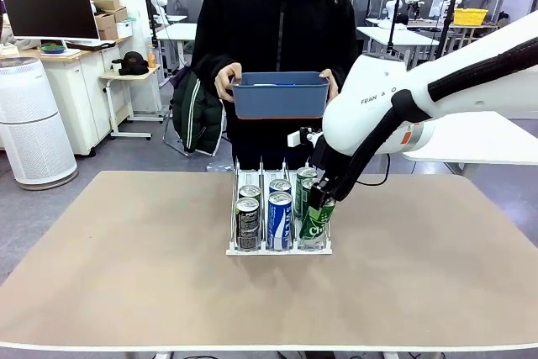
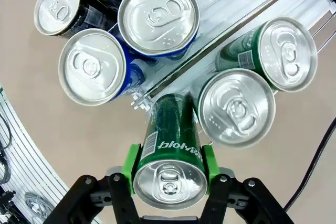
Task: Fill the beverage cans into the dispenser.
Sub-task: Place the picked Sprite in the line of the Automatic Can Dispenser with the same cans.
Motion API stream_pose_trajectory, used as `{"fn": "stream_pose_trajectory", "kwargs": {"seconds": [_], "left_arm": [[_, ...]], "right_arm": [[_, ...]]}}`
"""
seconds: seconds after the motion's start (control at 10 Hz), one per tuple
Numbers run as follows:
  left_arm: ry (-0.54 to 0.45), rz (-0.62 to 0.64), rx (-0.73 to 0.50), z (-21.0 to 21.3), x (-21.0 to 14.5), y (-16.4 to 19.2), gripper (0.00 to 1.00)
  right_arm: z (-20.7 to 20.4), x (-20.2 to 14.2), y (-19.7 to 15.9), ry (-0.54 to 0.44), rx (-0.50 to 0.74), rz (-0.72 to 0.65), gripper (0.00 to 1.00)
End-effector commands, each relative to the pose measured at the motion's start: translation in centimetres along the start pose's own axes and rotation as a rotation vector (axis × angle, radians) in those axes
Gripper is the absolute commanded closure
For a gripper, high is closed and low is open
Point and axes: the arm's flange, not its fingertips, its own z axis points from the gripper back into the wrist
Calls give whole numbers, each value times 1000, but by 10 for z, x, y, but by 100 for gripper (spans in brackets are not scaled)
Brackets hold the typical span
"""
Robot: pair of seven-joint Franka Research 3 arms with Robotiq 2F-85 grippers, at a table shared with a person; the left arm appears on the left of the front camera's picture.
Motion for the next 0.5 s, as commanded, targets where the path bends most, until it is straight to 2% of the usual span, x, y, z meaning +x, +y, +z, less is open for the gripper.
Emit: {"fn": "stream_pose_trajectory", "kwargs": {"seconds": [0.0, 0.3, 0.4], "left_arm": [[2, 4, 5, 0, 0, 1, 0], [2, 4, 5, 0, 0, 1, 0], [2, 4, 5, 0, 0, 1, 0]], "right_arm": [[-3, 7, -2, 84, -30, -20, 42], [-7, 13, -2, 129, -17, -16, 42], [-2, 14, -1, 137, -2, -10, 23]]}}
